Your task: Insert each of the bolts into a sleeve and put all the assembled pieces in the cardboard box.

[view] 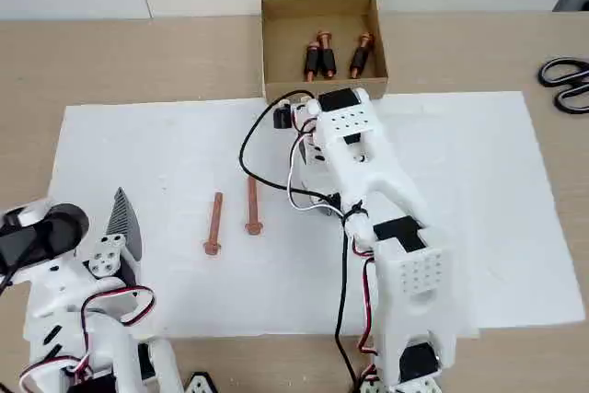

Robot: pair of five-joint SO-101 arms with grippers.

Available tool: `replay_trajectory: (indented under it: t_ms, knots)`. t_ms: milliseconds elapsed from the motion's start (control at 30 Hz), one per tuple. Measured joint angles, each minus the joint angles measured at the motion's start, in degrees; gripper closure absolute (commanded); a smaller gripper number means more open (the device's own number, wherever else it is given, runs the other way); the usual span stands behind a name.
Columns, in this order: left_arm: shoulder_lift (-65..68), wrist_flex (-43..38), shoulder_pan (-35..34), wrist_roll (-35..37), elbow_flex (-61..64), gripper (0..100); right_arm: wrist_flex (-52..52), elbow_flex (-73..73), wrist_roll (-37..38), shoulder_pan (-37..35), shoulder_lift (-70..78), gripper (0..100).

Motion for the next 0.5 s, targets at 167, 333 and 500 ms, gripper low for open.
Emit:
replay_trajectory:
  t_ms: [167,333,500]
  knots:
    - [0.0,0.0,0.0,0.0,0.0,78,-0.09,-0.44,-0.44,0.09,0.88,89.4]
    - [0.0,0.0,0.0,0.0,0.0,78,-0.18,-0.79,-0.44,1.14,0.88,98.6]
    - [0.0,0.0,0.0,0.0,0.0,78,1.23,-0.35,-0.44,1.14,-1.14,99.5]
